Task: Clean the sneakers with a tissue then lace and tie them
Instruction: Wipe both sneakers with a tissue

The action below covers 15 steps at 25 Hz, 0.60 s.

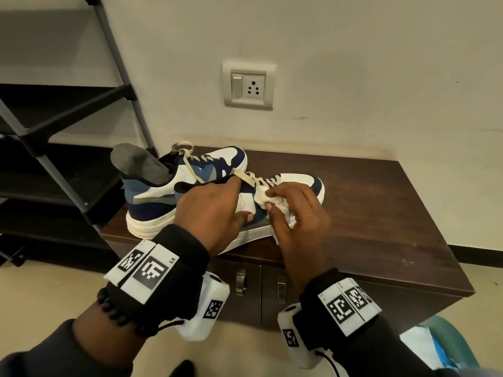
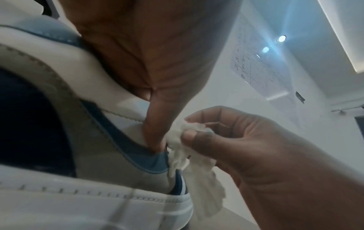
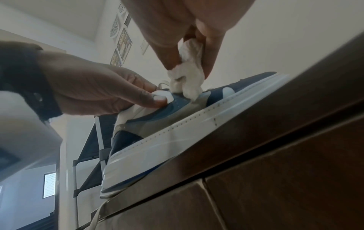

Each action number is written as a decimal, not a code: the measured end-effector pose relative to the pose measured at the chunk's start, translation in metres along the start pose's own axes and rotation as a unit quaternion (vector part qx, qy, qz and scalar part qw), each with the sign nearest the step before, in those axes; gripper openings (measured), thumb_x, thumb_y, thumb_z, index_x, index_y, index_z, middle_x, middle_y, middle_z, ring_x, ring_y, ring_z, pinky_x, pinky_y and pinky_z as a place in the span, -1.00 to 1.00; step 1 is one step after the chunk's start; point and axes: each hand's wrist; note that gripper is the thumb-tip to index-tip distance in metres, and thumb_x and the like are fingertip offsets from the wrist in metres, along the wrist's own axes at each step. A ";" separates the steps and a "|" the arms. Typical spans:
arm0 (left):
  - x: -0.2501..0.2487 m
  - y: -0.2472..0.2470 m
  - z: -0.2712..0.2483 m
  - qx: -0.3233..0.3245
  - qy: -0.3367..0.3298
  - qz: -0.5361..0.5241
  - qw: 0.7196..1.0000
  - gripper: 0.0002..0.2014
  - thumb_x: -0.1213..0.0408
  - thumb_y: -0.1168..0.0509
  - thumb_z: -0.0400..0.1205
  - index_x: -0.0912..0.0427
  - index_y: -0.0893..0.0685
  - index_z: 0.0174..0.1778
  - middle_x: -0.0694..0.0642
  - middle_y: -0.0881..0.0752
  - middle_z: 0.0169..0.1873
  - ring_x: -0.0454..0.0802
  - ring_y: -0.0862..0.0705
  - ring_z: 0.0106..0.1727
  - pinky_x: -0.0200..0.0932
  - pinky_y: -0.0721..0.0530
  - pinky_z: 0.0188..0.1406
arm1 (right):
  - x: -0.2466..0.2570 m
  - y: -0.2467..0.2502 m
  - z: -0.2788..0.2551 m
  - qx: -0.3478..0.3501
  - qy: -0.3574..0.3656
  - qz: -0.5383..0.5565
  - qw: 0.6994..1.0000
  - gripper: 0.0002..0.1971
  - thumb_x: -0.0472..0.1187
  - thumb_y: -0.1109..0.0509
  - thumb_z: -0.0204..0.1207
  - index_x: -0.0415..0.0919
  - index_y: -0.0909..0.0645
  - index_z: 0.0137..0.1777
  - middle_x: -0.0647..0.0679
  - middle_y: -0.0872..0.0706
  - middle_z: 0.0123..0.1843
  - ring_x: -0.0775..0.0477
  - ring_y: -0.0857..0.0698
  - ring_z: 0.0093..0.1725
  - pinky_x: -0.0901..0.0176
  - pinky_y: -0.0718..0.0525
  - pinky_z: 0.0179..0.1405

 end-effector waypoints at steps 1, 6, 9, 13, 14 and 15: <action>0.000 0.000 0.000 -0.001 -0.004 -0.005 1.000 -0.50 -0.10 -0.24 0.62 -0.01 -0.36 0.44 0.01 -0.69 0.15 0.07 -0.64 0.14 -0.13 -0.41 -0.14 | 0.000 -0.005 0.001 0.009 0.002 -0.007 1.000 -0.77 -0.35 -0.44 0.51 -0.19 -0.68 0.15 -0.04 -0.69 0.09 0.05 -0.58 0.14 0.37 -0.50 0.14; -0.001 -0.004 0.000 -0.004 -0.008 -0.010 1.000 -0.48 -0.05 -0.26 0.62 0.01 -0.32 0.46 0.01 -0.68 0.09 0.04 -0.63 0.08 -0.17 -0.36 -0.18 | -0.007 -0.015 -0.018 0.027 0.030 -0.097 0.994 -0.77 -0.45 -0.55 0.34 -0.25 -0.70 -0.03 -0.11 -0.70 -0.06 -0.08 -0.63 -0.05 0.31 -0.54 -0.08; 0.000 -0.002 0.000 -0.003 -0.012 -0.048 0.999 -0.51 -0.04 -0.29 0.60 -0.01 -0.37 0.41 -0.02 -0.67 0.09 -0.03 -0.56 -0.02 -0.19 -0.34 -0.20 | 0.000 -0.003 -0.015 -0.012 0.006 -0.060 0.998 -0.79 -0.41 -0.53 0.39 -0.26 -0.69 0.01 -0.11 -0.68 -0.06 -0.04 -0.64 -0.06 0.13 -0.68 -0.12; 0.004 -0.001 -0.001 -0.005 -0.014 -0.099 0.995 -0.67 -0.06 -0.33 0.56 -0.03 -0.49 0.16 -0.13 -0.64 -0.19 -0.11 -0.46 -0.17 -0.20 -0.28 -0.30 | 0.015 -0.008 0.005 0.018 0.056 -0.023 0.998 -0.81 -0.39 -0.43 0.50 -0.29 -0.71 0.10 -0.14 -0.69 0.01 -0.04 -0.62 0.02 0.20 -0.61 0.00; 0.004 0.001 -0.002 -0.006 -0.018 -0.108 0.994 -0.74 -0.04 -0.33 0.57 -0.04 -0.48 0.06 -0.16 -0.56 -0.33 -0.10 -0.45 -0.22 -0.20 -0.25 -0.36 | 0.009 -0.006 0.010 0.028 0.026 -0.034 0.999 -0.82 -0.38 -0.42 0.51 -0.27 -0.71 0.09 -0.12 -0.68 0.01 -0.03 -0.61 0.01 0.15 -0.63 0.00; 0.005 0.002 -0.003 -0.008 -0.023 -0.119 0.993 -0.81 -0.02 -0.32 0.58 -0.07 -0.45 -0.06 -0.16 -0.47 -0.42 -0.09 -0.44 -0.27 -0.19 -0.23 -0.40 | 0.004 -0.002 0.015 0.026 -0.026 -0.041 0.999 -0.83 -0.36 -0.43 0.50 -0.23 -0.72 0.07 -0.09 -0.68 0.01 -0.01 -0.61 0.00 0.06 -0.66 -0.01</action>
Point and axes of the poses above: each hand's wrist, its own z-axis towards the middle knuckle, its own y-axis out of the back of the hand, x = y × z
